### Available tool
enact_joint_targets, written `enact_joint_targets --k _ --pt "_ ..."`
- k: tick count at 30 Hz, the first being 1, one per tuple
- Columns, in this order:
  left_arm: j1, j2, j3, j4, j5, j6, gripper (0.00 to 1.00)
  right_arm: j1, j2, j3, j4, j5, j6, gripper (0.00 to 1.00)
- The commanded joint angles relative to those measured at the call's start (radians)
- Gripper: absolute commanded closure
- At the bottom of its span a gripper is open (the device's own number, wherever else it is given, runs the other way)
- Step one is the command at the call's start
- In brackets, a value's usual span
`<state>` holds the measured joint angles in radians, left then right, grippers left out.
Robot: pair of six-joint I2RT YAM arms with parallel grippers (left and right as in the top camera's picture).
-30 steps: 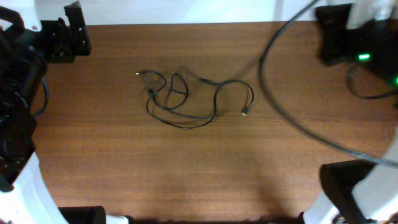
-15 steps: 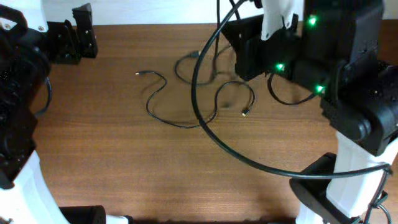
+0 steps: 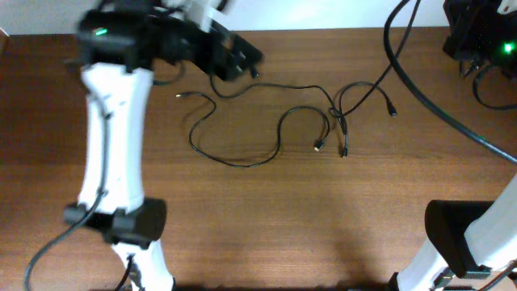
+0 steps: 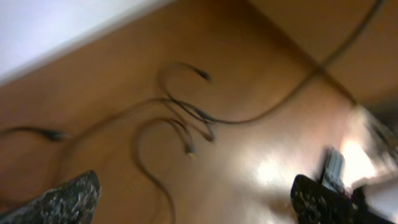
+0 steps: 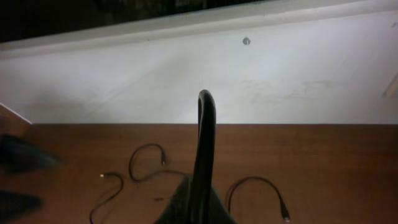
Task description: Untangle cables
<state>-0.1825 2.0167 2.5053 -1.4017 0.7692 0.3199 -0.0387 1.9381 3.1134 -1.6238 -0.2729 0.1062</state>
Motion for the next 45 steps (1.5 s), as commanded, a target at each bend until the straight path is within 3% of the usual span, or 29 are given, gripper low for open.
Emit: enact_joint_targets --k 1,2,3,7,10,13,17,18,19,24,29,31,34,37,42,45 --pt "-0.125 0.123 -0.001 -0.196 0.091 0.752 0.02 -0.001 -0.023 0.005 -0.023 -0.016 -0.05 0.96" --pt "-0.175 0.169 -0.001 -0.209 0.012 0.866 0.01 -0.001 -0.023 0.005 -0.027 -0.016 -0.05 0.96" --pt "-0.214 0.209 -0.001 -0.187 -0.071 0.893 0.03 -0.001 -0.023 0.005 -0.027 -0.016 -0.05 0.96" --pt "-0.283 0.404 -0.001 -0.069 -0.17 0.777 0.02 -0.001 -0.023 0.006 -0.065 -0.064 -0.077 0.96" --pt "-0.316 0.496 -0.001 0.044 -0.324 0.93 0.12 -0.001 -0.029 0.006 -0.074 -0.196 -0.118 0.96" --pt "-0.354 0.504 -0.001 0.263 -0.381 0.93 0.04 0.0 -0.09 0.006 -0.074 -0.271 -0.117 0.96" --pt "-0.444 0.504 -0.001 0.393 -0.481 0.931 0.01 0.061 -0.165 0.006 -0.074 -0.266 -0.113 0.96" --pt "-0.452 0.504 -0.001 0.394 -0.477 0.93 0.07 0.077 -0.165 0.006 -0.074 -0.266 -0.114 0.96" --pt "-0.452 0.504 -0.001 0.39 -0.476 0.922 1.0 0.087 -0.165 0.006 -0.074 -0.266 -0.114 0.96" --pt "-0.396 0.431 0.0 0.306 -0.748 0.798 1.0 0.086 -0.171 0.006 -0.074 -0.264 -0.114 0.96" --pt "-0.076 0.172 0.0 0.262 -0.812 0.502 1.0 0.082 -0.206 0.006 -0.074 -0.087 -0.079 0.96" --pt "0.084 0.092 0.0 0.171 -0.81 0.454 1.0 0.082 -0.23 0.006 -0.074 -0.03 -0.074 0.96" --pt "0.166 -0.003 0.0 0.106 -0.686 0.451 1.0 0.082 -0.175 0.005 -0.035 -0.018 -0.064 0.96" --pt "0.171 -0.022 -0.001 0.161 -0.713 0.452 1.0 0.085 -0.163 0.006 -0.068 -0.2 -0.039 0.96" --pt "0.274 -0.02 -0.001 0.158 -0.694 0.425 1.0 0.084 -0.476 0.006 -0.064 0.043 -0.038 0.96" --pt "0.28 -0.02 -0.001 0.187 -0.687 0.426 1.0 0.084 -0.57 0.005 -0.075 0.034 -0.011 0.96"
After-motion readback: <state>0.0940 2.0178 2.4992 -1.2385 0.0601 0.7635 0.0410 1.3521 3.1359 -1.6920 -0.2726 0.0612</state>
